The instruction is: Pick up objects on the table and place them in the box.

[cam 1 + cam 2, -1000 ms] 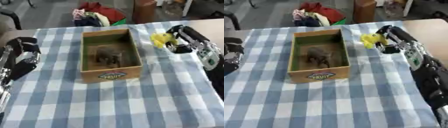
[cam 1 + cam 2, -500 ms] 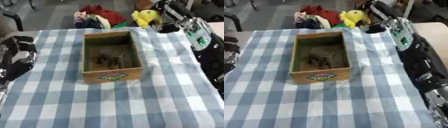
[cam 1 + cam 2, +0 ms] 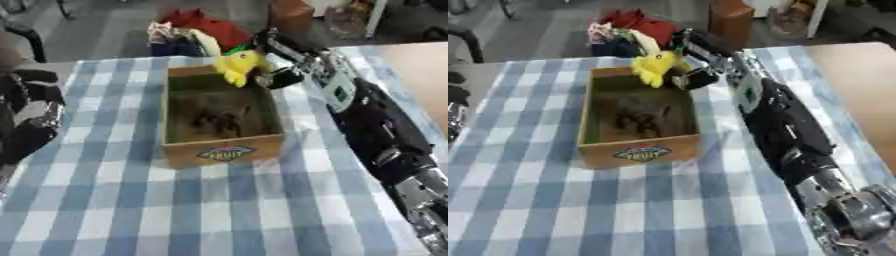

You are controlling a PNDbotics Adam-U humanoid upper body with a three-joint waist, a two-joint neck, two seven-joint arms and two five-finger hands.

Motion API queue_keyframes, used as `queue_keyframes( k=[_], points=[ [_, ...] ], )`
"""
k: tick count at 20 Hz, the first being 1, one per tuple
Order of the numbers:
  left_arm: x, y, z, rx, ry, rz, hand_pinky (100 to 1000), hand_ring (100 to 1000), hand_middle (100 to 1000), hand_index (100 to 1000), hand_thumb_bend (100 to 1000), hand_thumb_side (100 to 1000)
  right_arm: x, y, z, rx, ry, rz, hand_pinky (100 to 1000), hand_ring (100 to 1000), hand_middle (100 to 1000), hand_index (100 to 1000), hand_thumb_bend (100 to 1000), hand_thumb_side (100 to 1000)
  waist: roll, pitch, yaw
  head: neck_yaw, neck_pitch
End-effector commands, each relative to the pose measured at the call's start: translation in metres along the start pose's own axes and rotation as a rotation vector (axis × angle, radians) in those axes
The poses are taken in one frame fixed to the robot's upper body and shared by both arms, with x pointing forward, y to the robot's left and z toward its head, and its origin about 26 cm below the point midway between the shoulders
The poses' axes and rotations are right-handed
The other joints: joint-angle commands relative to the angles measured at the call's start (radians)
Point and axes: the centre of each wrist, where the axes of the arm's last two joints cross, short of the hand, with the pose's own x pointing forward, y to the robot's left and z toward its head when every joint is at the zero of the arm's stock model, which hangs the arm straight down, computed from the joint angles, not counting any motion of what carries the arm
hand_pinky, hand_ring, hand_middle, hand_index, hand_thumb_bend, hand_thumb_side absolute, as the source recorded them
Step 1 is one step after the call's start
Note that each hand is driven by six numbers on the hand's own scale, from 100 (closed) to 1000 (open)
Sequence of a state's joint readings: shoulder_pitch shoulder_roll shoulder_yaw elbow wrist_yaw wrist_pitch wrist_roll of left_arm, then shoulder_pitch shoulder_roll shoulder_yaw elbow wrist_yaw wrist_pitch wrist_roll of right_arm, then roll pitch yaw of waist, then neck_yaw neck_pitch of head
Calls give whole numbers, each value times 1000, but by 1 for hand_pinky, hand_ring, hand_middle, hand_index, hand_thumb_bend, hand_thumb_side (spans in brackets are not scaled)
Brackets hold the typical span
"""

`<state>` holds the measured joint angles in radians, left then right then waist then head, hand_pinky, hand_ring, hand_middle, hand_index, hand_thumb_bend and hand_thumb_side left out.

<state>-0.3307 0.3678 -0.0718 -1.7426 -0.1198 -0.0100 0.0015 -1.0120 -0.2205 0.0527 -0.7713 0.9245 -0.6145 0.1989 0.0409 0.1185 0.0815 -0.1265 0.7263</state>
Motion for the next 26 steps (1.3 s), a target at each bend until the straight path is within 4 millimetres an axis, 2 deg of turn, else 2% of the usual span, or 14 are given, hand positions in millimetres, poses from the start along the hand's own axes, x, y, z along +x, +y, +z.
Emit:
queue_keyframes(
  k=[1,2,3,6,9,13,18,22,23,26],
  points=[
    [10,4,-6,3,-43,-5,739,646,663,724,100,239,9,-9,-12,21,-46,65,704,840,582,833,100,137,2,-12,1,-6,-14],
    [10,4,-6,4,-42,-5,739,646,663,724,100,239,10,-7,-13,36,-50,69,730,869,695,876,100,142,2,-11,0,-6,-14],
    [10,4,-6,5,-41,-5,739,646,663,724,100,239,10,-7,-13,49,-51,71,750,894,769,901,100,143,2,-11,-2,-5,-15],
    [9,4,-5,6,-35,-5,739,646,663,724,100,239,8,-10,-11,59,-34,65,795,944,879,942,100,144,1,-13,-7,-2,-15],
    [7,4,-4,9,-30,-7,739,646,663,724,100,239,5,-15,-8,76,-13,61,817,970,931,961,100,146,0,-15,-15,2,-15],
    [6,5,-4,14,-25,-8,738,646,663,724,100,239,2,-24,-3,58,-1,45,811,970,924,956,100,153,-1,-18,-25,5,-15],
    [2,7,0,33,-7,-13,738,645,662,722,100,239,-1,-45,9,-81,-21,24,763,926,826,925,100,112,0,-22,-38,18,-15],
    [0,8,1,41,0,-15,738,645,662,722,100,239,0,-54,15,-138,-26,-11,763,926,826,925,100,112,-1,-22,-42,22,-14],
    [-1,8,2,45,6,-14,732,641,658,718,100,231,-1,-55,17,-144,-22,-15,694,894,743,893,100,169,0,-22,-45,28,-14],
    [-12,12,9,89,54,-18,732,647,665,716,100,228,-17,-63,49,-243,61,-40,666,884,709,884,100,225,5,-19,-79,61,-13]
  ],
)
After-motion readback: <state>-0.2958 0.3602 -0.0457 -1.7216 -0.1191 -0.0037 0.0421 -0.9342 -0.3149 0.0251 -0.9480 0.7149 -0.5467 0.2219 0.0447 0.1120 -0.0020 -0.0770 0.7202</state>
